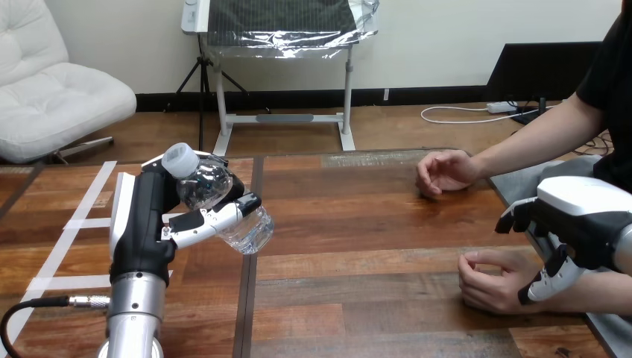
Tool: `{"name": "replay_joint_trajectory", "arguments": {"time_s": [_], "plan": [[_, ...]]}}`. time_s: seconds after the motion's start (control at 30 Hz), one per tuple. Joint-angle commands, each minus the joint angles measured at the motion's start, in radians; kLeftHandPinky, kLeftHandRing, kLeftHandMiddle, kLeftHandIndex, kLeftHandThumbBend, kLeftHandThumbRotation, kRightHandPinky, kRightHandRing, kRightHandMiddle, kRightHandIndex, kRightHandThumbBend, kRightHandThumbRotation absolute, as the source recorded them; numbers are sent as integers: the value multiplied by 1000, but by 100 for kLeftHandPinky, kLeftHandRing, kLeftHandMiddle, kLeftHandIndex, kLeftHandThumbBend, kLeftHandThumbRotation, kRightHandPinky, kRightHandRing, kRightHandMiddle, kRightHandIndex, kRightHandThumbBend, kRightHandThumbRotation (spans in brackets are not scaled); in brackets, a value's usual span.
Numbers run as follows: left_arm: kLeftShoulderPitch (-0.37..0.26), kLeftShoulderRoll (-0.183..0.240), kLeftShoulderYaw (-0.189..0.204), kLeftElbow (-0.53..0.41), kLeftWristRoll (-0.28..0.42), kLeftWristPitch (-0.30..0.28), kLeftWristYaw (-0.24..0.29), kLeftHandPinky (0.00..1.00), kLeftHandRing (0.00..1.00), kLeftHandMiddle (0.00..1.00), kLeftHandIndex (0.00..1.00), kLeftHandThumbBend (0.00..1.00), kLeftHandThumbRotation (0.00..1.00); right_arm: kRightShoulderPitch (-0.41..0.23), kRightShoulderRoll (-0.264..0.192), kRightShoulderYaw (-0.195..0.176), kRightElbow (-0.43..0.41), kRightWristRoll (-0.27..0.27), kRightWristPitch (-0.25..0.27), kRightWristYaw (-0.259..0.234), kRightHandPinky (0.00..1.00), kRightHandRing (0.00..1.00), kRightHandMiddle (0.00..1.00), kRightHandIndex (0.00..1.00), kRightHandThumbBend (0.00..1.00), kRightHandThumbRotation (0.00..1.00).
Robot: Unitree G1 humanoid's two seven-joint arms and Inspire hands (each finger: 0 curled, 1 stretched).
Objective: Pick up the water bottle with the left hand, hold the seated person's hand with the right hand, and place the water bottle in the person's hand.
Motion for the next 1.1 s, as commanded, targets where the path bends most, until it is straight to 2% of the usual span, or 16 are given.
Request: {"name": "replay_joint_trajectory", "arguments": {"time_s": [0.0, 0.27, 0.43, 0.77, 1.07], "plan": [[-91, 17, 13, -32, -7, -26, 1, 44, 43, 45, 48, 67, 0, -91, -19, 13, 18, -30, 14, 4, 68, 78, 82, 80, 73, 0], [-90, 19, 15, -34, -5, -20, 3, 44, 44, 45, 49, 67, 0, -121, -17, 45, 63, -56, 37, 38, 68, 79, 83, 81, 73, 0], [-89, 18, 17, -36, -17, -24, -4, 44, 44, 46, 49, 67, 0, -147, -9, 64, 97, -61, 63, 80, 69, 82, 86, 82, 73, 0], [-87, 20, 17, -38, -11, -31, -4, 44, 44, 45, 49, 67, 0, -187, -5, 97, 173, -63, 65, 103, 70, 84, 89, 84, 72, 0], [-85, 22, 16, -38, -3, -31, -1, 44, 43, 45, 49, 67, 0, -226, 1, 134, 265, -74, 50, 91, 70, 83, 89, 84, 72, 0]]}}
